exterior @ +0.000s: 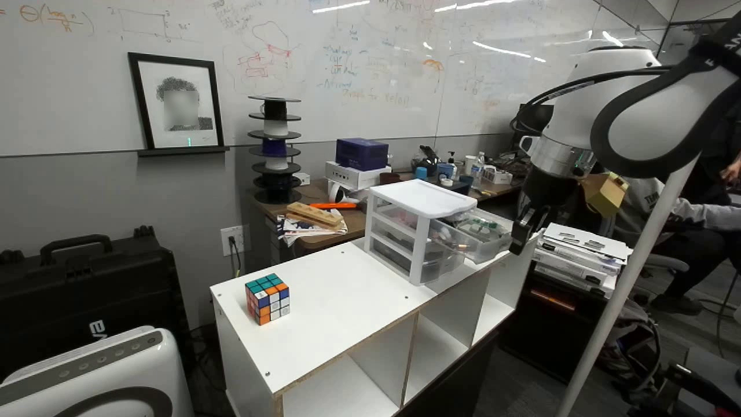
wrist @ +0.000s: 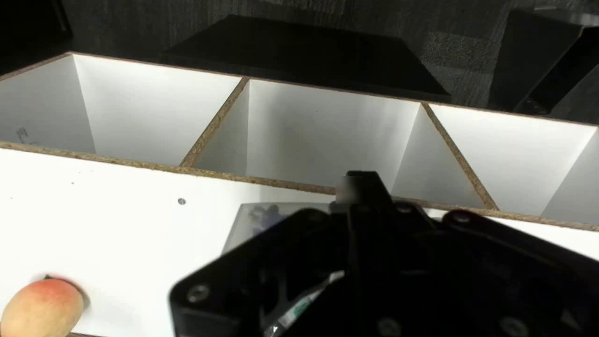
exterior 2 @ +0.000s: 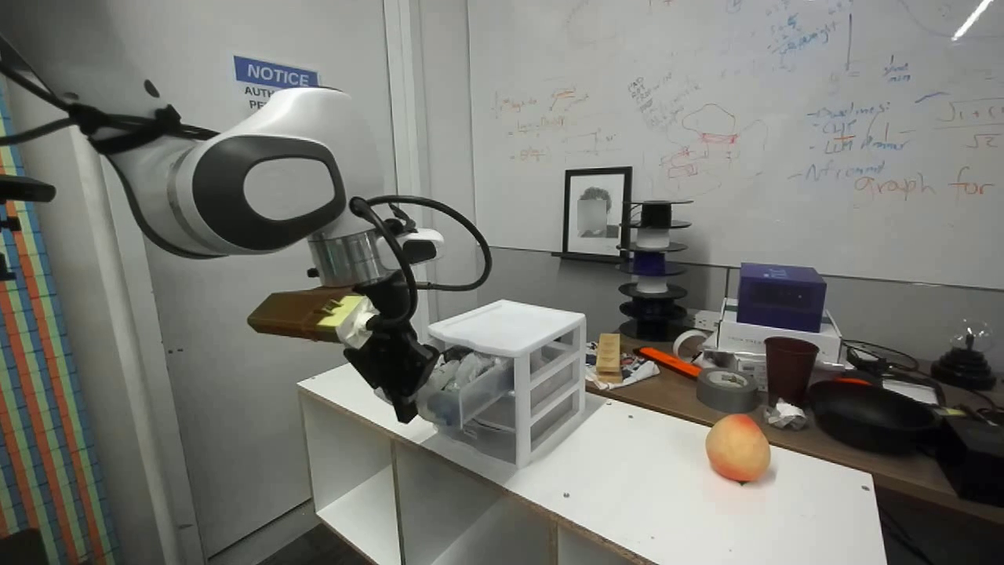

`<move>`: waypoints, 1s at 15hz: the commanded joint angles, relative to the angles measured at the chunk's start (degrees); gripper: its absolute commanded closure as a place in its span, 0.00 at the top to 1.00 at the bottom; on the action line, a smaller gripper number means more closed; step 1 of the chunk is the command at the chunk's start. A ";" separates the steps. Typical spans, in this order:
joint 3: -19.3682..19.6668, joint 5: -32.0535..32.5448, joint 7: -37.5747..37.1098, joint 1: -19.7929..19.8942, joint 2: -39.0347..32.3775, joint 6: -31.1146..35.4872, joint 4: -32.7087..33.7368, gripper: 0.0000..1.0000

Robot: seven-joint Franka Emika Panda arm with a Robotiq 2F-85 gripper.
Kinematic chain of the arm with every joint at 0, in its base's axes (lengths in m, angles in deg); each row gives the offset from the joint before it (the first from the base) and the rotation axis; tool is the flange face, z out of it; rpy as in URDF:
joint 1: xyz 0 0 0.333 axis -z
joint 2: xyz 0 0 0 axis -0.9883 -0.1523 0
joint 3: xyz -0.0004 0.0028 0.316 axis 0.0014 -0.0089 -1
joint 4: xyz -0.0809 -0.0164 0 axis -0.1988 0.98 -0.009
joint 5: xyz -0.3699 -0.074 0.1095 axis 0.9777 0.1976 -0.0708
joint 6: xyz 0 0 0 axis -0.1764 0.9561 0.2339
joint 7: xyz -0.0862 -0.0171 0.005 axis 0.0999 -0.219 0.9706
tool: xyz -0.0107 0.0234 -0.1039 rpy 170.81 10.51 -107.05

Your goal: Put the plastic bag and white object in the open drawer and then close the drawer

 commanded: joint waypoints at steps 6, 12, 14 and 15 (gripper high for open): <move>2.30 1.88 -6.14 0.66 -6.99 10.06 6.25 0.00; 3.88 2.23 -9.98 -0.14 -10.65 10.88 11.35 0.00; 4.00 1.95 -10.65 -0.26 -11.71 10.99 12.91 0.00; 4.30 0.90 -10.24 -0.60 -11.83 10.80 13.27 0.00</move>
